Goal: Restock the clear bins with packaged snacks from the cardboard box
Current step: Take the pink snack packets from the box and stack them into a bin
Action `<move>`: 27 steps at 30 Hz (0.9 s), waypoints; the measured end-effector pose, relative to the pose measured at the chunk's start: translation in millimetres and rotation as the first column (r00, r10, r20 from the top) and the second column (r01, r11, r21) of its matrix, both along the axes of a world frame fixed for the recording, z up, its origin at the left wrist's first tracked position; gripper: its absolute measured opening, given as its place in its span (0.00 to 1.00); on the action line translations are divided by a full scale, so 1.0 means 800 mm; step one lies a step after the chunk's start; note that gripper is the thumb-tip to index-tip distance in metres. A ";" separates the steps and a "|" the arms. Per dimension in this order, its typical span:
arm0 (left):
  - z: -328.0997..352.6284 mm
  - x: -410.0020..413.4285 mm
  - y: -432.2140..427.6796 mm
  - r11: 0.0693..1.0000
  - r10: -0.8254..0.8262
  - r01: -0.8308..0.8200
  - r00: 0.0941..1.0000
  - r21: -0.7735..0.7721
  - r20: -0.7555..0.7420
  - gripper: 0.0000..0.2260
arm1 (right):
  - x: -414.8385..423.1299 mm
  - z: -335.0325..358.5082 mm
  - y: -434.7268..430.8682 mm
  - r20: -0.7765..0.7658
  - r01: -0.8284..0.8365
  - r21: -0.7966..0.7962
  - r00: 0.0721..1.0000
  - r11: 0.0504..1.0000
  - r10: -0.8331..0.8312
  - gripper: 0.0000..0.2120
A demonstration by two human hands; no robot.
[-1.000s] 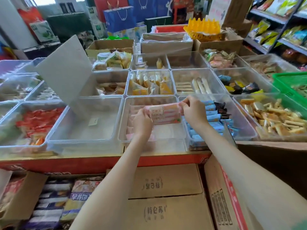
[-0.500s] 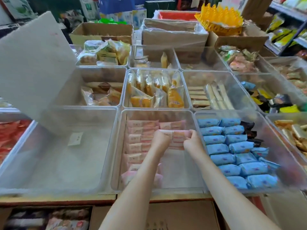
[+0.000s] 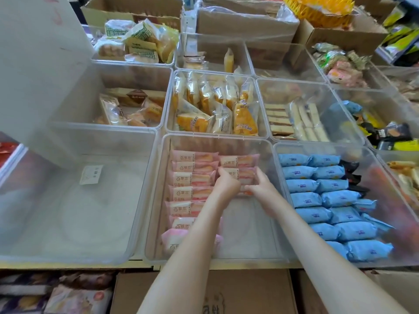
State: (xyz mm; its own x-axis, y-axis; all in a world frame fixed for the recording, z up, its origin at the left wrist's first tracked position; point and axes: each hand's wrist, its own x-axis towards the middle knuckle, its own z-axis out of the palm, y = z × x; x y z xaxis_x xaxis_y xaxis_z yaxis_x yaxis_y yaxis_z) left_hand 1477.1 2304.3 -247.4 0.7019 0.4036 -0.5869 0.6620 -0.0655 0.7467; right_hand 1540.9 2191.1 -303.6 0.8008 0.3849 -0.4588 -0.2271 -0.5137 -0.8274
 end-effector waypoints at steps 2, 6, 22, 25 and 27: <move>0.003 -0.002 -0.002 1.000 -0.005 0.005 1.000 0.017 0.016 0.27 | -0.012 0.020 -0.001 0.036 -0.031 0.006 0.999 0.999 0.031 0.49; 0.033 -0.019 -0.016 0.994 -0.059 0.060 0.998 0.089 -0.014 0.33 | -0.041 0.086 -0.012 0.176 -0.163 -0.124 0.967 0.979 0.184 0.36; 0.179 -0.143 -0.304 0.907 -0.353 0.200 0.841 0.370 0.410 0.16 | -0.132 0.301 -0.302 0.612 0.009 -0.135 0.787 0.991 0.076 0.11; 0.203 -0.182 -0.391 0.808 -0.448 0.185 0.810 0.560 0.378 0.16 | -0.174 0.305 -0.394 0.644 0.045 -0.105 0.764 0.993 0.034 0.11; 0.212 -0.211 -0.458 0.671 -0.519 0.189 0.810 0.717 0.272 0.17 | -0.205 0.296 -0.454 0.630 0.052 -0.072 0.777 0.996 0.005 0.09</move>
